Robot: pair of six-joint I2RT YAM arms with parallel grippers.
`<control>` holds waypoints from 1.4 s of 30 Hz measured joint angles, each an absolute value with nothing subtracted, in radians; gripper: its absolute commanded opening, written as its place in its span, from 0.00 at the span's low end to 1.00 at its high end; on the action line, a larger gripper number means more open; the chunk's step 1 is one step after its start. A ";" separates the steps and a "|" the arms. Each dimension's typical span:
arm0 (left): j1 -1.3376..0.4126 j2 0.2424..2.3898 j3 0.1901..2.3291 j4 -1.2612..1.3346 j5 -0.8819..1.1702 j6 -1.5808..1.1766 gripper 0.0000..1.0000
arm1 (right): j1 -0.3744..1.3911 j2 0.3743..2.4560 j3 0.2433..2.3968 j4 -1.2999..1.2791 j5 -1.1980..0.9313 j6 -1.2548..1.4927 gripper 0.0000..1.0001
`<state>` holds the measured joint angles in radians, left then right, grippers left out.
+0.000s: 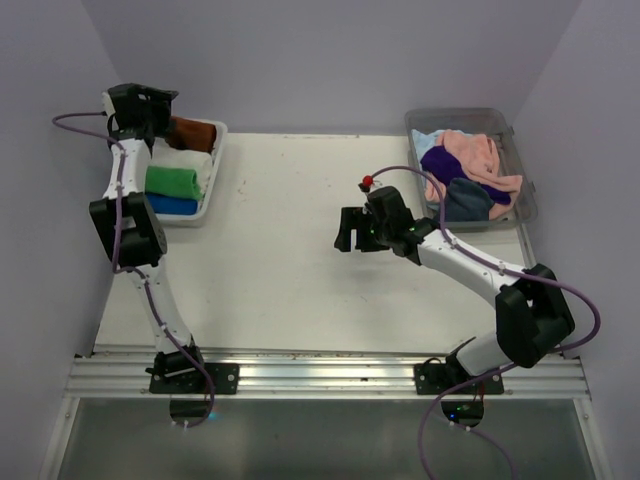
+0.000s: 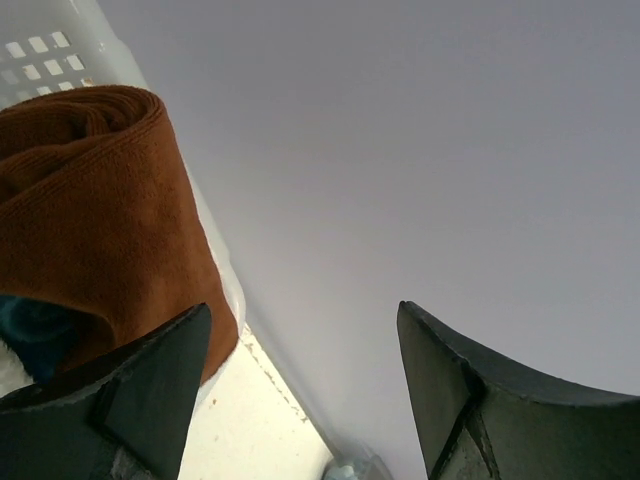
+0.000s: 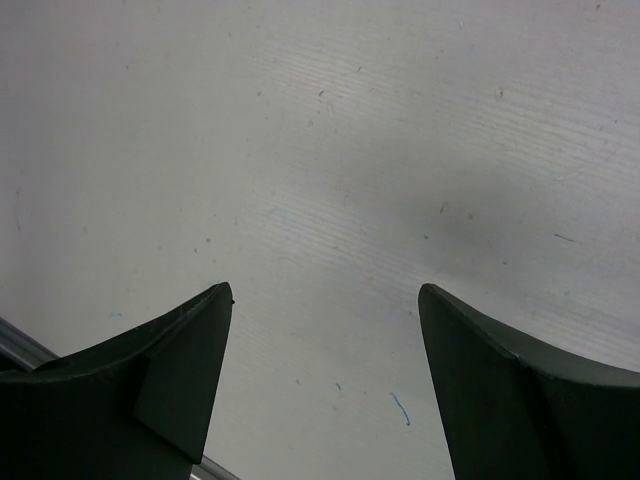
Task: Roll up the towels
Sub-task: Place the rolled towel into the container, then grab a towel with the right arm
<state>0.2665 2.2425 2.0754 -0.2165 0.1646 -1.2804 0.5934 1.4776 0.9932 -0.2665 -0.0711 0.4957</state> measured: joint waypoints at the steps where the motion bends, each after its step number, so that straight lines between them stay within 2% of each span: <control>1: 0.266 2.258 2.083 -0.204 0.167 -1.277 0.78 | 0.593 1.478 0.993 -0.266 -0.071 0.496 0.79; 13: 0.266 2.322 2.013 -0.167 0.169 -1.254 0.77 | 0.593 1.478 1.003 -0.278 -0.062 0.495 0.79; 19: 0.266 2.310 2.017 -0.168 0.173 -1.214 0.77 | 0.586 1.478 1.061 -0.330 0.013 0.459 0.79; 24: 0.267 2.206 1.980 -0.200 0.159 -1.155 0.78 | 0.508 1.477 1.177 -0.397 0.101 0.430 0.80; 30: 0.247 1.939 1.832 -0.233 0.067 -0.996 0.79 | 0.297 1.528 1.366 -0.483 0.214 0.469 0.80; 36: 0.074 1.735 1.740 -0.278 -0.051 -0.780 0.79 | 0.128 1.669 1.500 -0.521 0.289 0.514 0.80; 42: -0.184 1.682 1.624 -0.353 -0.072 -0.637 0.79 | 0.049 1.859 1.674 -0.582 0.325 0.506 0.77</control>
